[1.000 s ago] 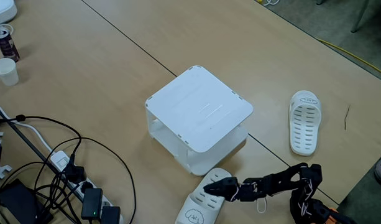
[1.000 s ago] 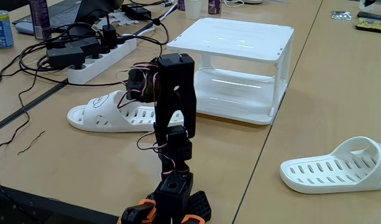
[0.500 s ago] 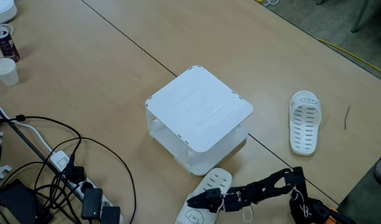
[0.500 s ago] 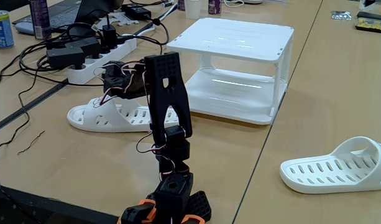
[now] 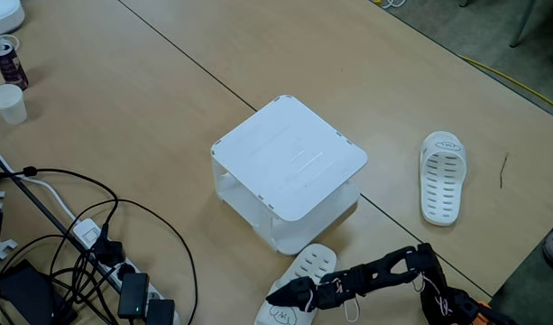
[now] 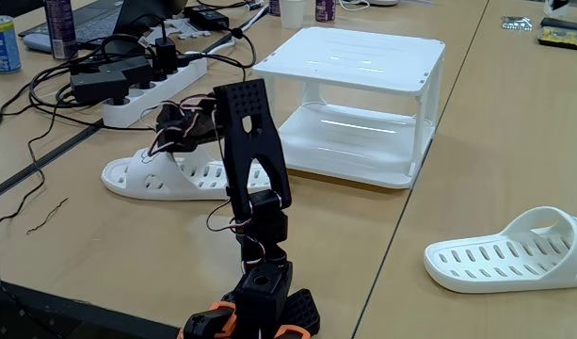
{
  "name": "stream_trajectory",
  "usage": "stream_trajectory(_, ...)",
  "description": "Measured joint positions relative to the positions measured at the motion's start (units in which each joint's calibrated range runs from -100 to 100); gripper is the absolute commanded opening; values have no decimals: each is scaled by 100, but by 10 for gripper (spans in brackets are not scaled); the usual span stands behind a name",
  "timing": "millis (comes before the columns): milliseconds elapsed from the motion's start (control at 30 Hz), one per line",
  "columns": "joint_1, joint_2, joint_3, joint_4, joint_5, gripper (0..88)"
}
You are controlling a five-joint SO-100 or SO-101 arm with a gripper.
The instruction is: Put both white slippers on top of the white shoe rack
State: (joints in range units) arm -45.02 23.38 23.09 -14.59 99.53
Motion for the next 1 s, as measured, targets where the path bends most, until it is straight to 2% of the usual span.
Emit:
stream_trajectory(500, -322, -1072, -162, 3820, 0, 8)
stream_trajectory(867, -300, -2334, 1995, 4704, 0, 8)
stream_trajectory(1000, -225, -2664, 2120, 4815, 0, 8)
